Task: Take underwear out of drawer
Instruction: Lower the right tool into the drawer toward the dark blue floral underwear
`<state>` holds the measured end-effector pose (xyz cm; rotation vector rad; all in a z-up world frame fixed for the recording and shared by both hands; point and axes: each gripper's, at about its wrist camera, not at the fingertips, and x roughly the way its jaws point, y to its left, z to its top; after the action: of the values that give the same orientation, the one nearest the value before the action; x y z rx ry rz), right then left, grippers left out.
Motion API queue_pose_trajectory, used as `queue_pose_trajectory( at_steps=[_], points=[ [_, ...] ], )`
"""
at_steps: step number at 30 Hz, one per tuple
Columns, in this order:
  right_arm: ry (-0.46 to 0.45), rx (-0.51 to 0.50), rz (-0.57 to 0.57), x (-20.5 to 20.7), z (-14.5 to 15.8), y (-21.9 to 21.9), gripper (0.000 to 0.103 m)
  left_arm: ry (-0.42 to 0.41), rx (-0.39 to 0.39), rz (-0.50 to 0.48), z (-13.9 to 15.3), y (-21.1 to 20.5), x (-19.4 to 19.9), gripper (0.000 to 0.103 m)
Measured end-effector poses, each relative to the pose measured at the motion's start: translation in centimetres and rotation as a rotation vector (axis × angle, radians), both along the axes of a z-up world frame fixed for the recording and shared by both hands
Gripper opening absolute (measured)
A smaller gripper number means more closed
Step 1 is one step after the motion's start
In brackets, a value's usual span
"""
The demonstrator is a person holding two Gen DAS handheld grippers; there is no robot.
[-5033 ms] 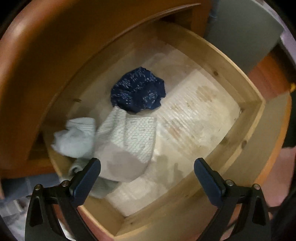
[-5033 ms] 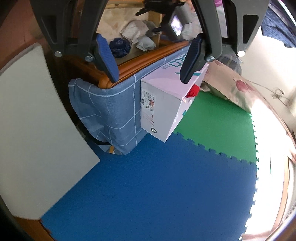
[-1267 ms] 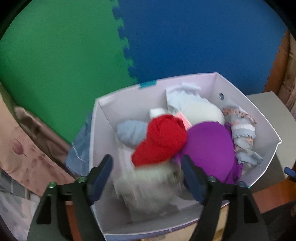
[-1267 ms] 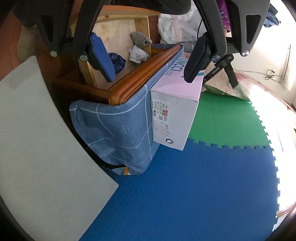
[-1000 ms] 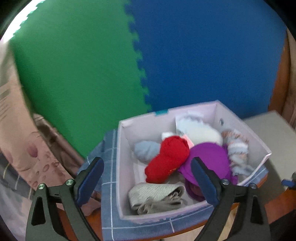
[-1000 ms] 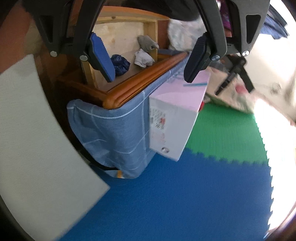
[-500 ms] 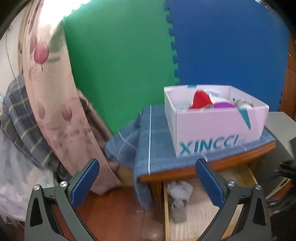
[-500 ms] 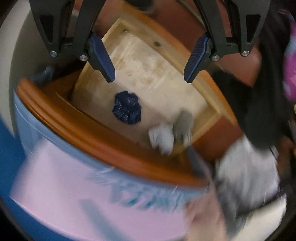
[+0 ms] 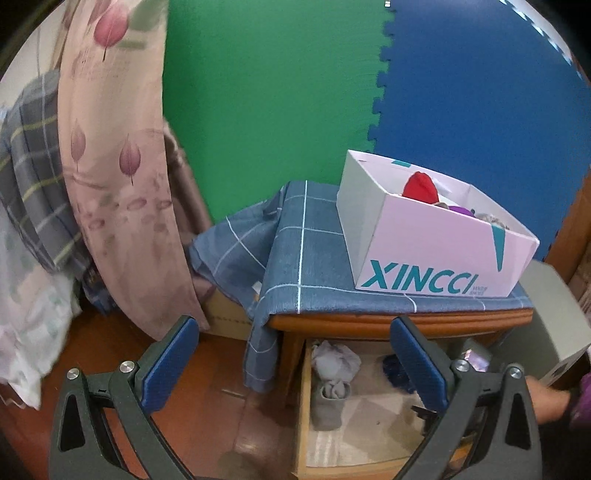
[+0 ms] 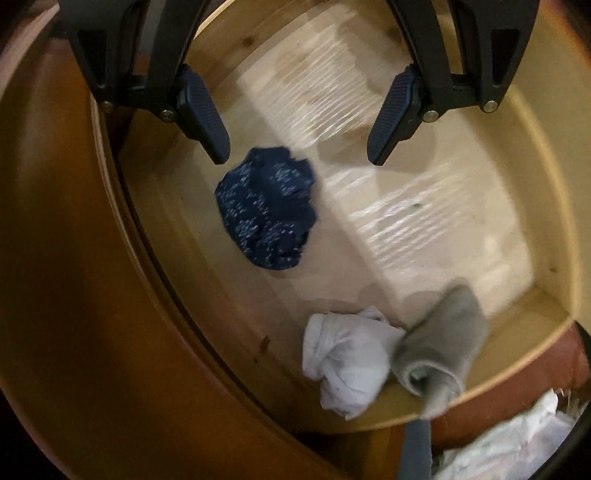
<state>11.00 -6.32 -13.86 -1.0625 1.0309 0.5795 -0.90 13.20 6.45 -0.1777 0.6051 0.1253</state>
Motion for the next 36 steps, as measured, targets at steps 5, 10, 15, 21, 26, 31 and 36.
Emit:
queue_pose_trajectory(
  at_steps=[5, 10, 15, 21, 26, 31, 36],
  points=[
    [-0.027, -0.019, 0.017, 1.2, -1.6, 0.7, 0.079, 0.035, -0.070, 0.011, -0.6, 1.0, 0.6, 0.103],
    [-0.074, -0.022, -0.004, 2.5, -2.5, 0.8, 0.079, 0.040, -0.087, 0.010, -0.8, 1.1, 0.8, 0.103],
    [-0.059, -0.027, -0.026, 3.9, -3.5, 0.6, 0.079, 0.048, -0.072, -0.009, -0.9, 0.6, 1.1, 0.103],
    [-0.072, -0.011, -0.009, 3.8, -3.5, 0.6, 0.081, 0.055, -0.028, -0.039, -1.0, -0.4, 1.4, 0.103],
    [-0.115, 0.012, 0.015, 3.2, -3.0, 0.1, 0.091, 0.071, 0.016, -0.061, -1.1, -1.4, 1.6, 0.103],
    [-0.115, 0.051, -0.001, 2.9, -2.7, -0.9, 0.092, 0.068, 0.051, -0.071, -1.1, -2.0, 1.5, 0.103],
    [-0.106, 0.040, 0.008, 2.5, -2.5, -1.1, 0.088, 0.067, 0.060, -0.072, -1.1, -2.1, 1.5, 0.103]
  ],
)
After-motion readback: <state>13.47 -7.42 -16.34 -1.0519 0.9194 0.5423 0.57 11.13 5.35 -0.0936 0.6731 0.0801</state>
